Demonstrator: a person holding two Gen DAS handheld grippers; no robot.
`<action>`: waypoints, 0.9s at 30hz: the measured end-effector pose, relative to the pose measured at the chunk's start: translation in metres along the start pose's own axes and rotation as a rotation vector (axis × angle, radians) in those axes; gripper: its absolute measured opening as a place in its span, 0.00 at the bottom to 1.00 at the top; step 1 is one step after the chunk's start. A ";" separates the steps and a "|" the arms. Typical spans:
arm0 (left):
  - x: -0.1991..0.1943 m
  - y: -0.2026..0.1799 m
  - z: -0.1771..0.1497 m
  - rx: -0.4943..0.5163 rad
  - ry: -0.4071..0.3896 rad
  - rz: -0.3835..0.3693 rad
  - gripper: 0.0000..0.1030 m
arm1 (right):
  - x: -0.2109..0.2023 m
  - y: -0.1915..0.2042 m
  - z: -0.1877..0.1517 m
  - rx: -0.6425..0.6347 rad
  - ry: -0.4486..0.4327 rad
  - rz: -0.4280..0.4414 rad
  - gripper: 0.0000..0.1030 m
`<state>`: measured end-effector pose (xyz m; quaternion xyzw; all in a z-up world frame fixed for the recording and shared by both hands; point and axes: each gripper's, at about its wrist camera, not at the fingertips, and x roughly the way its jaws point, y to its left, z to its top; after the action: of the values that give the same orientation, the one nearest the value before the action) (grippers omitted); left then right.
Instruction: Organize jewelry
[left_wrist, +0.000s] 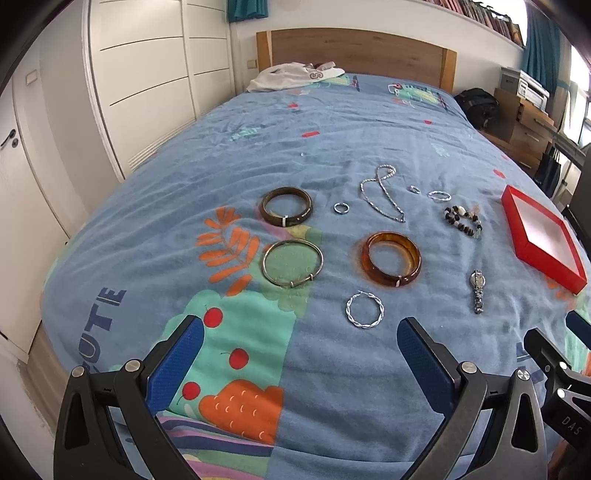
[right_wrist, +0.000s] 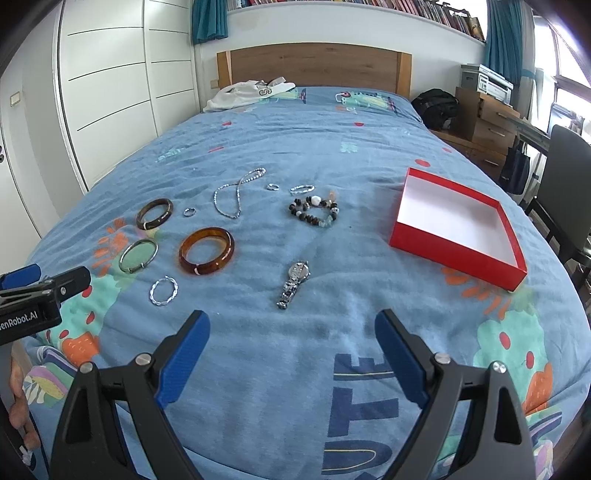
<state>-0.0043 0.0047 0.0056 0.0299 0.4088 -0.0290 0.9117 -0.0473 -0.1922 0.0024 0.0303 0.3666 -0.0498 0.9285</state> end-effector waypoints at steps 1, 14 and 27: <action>0.002 0.000 0.000 0.002 0.005 -0.009 0.99 | 0.001 0.000 0.000 -0.002 0.004 -0.003 0.89; 0.021 -0.012 -0.004 0.029 0.053 -0.056 0.99 | 0.015 -0.010 -0.003 0.003 0.036 -0.018 0.89; 0.029 -0.017 -0.008 0.036 0.072 -0.068 0.99 | 0.019 -0.010 -0.007 -0.013 0.052 -0.018 0.89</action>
<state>0.0077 -0.0128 -0.0220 0.0335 0.4416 -0.0664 0.8941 -0.0393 -0.2026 -0.0155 0.0222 0.3912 -0.0550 0.9184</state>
